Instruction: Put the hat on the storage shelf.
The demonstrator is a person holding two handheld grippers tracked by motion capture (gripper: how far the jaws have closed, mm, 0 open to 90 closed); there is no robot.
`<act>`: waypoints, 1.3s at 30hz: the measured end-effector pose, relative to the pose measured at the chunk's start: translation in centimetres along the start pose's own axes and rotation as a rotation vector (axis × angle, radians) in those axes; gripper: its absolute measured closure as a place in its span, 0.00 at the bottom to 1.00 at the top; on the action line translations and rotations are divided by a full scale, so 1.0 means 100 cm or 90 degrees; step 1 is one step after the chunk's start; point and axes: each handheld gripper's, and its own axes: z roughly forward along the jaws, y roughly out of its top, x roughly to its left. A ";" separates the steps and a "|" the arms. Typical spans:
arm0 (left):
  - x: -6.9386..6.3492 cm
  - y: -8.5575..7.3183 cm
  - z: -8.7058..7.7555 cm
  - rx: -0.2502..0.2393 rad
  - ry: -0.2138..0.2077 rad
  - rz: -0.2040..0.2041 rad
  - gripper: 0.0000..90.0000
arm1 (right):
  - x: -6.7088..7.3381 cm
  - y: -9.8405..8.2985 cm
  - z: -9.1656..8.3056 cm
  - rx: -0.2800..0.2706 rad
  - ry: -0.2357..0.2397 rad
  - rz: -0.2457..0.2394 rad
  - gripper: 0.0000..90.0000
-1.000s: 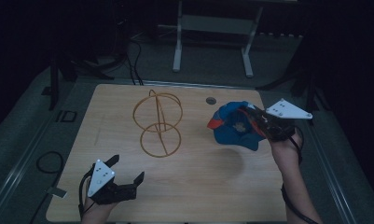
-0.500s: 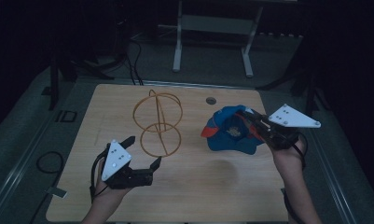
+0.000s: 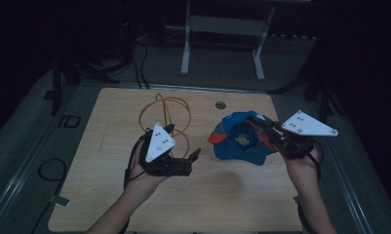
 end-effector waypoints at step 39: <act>-0.021 0.024 0.088 0.047 0.000 0.040 0.97 | 0.023 -0.007 0.002 -0.006 0.042 -0.005 0.97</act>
